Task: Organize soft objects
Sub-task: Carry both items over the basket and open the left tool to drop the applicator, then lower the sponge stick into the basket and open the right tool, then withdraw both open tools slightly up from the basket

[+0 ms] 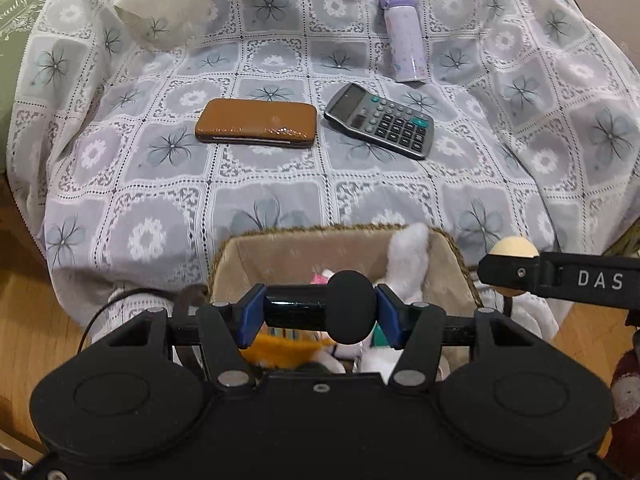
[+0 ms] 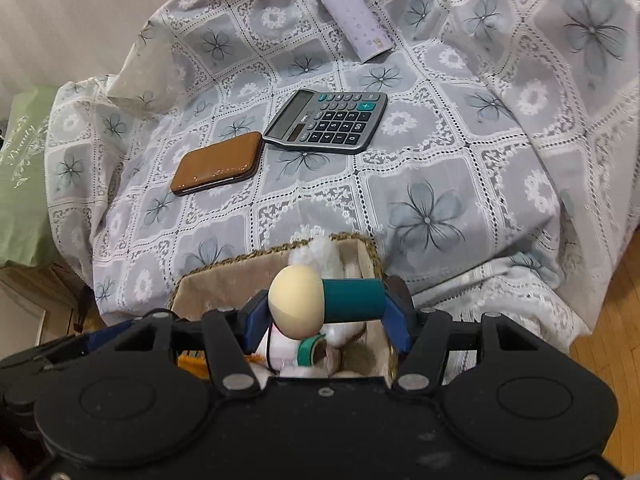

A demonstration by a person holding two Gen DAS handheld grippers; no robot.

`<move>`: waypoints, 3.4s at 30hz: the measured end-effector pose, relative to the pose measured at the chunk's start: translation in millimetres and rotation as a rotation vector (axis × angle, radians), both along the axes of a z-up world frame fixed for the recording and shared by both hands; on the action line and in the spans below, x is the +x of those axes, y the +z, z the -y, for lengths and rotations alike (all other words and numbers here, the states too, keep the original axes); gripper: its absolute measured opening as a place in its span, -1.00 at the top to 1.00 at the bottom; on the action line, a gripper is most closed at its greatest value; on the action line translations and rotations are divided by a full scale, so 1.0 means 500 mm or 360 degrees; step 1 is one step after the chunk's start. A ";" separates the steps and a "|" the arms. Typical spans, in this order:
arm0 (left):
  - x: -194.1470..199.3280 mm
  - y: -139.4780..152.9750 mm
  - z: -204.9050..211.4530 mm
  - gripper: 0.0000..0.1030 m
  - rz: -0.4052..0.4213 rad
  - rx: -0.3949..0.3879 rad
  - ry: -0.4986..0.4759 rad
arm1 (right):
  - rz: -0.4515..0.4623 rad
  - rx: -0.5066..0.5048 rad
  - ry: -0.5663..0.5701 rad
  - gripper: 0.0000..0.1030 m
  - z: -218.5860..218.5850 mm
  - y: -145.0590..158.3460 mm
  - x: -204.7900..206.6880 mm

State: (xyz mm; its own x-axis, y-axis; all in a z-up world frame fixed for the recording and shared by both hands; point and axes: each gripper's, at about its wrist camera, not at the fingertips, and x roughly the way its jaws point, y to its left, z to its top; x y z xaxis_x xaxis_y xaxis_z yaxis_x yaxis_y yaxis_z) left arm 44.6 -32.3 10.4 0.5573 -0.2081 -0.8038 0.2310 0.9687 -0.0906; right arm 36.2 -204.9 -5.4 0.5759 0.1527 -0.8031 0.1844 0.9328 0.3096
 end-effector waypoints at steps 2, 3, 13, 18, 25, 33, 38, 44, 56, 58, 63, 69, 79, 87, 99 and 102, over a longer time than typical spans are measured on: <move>-0.016 0.001 0.003 -0.07 0.0010 0.0002 0.0002 | 0.0029 -0.0040 -0.0009 -0.14 -0.007 0.005 -0.024; -0.023 0.000 0.002 -0.07 0.0016 0.0002 0.0007 | 0.0040 -0.0056 -0.0013 -0.14 -0.009 0.008 -0.031; -0.058 -0.032 -0.004 -0.07 -0.0051 -0.0051 0.0035 | 0.0082 -0.0102 -0.0016 -0.15 -0.029 0.022 -0.079; -0.058 -0.036 0.001 -0.07 -0.0044 -0.0034 0.0021 | 0.0051 -0.0131 0.0007 -0.15 -0.046 0.009 -0.082; -0.056 -0.037 -0.003 -0.34 -0.0045 -0.0041 0.0044 | 0.0017 -0.0129 -0.0027 -0.15 -0.037 0.004 -0.080; -0.056 -0.035 -0.007 -0.35 -0.0047 0.0044 0.0125 | -0.0020 -0.0131 -0.0027 -0.15 -0.037 -0.002 -0.074; -0.061 -0.033 -0.014 -0.36 -0.0027 0.0114 0.0167 | -0.0045 -0.0145 -0.0018 -0.16 -0.041 -0.007 -0.066; -0.062 -0.033 -0.021 -0.37 -0.0038 0.0129 0.0184 | -0.0039 -0.0192 0.0021 -0.16 -0.063 -0.007 -0.051; -0.065 -0.034 -0.027 -0.40 -0.0049 0.0127 0.0206 | -0.0020 -0.0237 0.0077 -0.21 -0.083 -0.002 -0.042; -0.065 -0.034 -0.027 -0.40 -0.0049 0.0127 0.0206 | -0.0017 -0.0236 0.0075 -0.26 -0.082 -0.002 -0.043; -0.065 -0.034 -0.028 -0.40 -0.0051 0.0127 0.0204 | -0.0013 -0.0243 0.0072 -0.27 -0.083 -0.001 -0.045; -0.065 -0.034 -0.029 -0.40 -0.0052 0.0128 0.0203 | -0.0016 -0.0252 0.0055 -0.34 -0.079 0.001 -0.048; -0.068 -0.033 -0.032 -0.41 -0.0051 0.0128 0.0214 | -0.0060 -0.0327 0.0082 -0.44 -0.074 -0.003 -0.053; -0.069 -0.032 -0.034 -0.43 -0.0048 0.0134 0.0216 | -0.0075 -0.0359 0.0110 -0.61 -0.072 -0.003 -0.062; -0.071 -0.031 -0.035 -0.54 -0.0044 0.0135 0.0219 | -0.0131 -0.0350 0.0117 -0.67 -0.067 -0.007 -0.066; -0.072 -0.031 -0.035 -0.54 -0.0048 0.0142 0.0219 | -0.0142 -0.0347 0.0108 -0.68 -0.065 -0.008 -0.066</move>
State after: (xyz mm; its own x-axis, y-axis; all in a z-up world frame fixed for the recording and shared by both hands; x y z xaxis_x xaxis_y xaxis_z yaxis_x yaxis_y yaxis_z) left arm 8.4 -14.6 -5.1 0.5509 -0.0587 -0.8325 0.0941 0.9955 -0.0080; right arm 3.1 -172.6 -9.5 0.4957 0.0064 -0.8684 0.1365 0.9870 0.0852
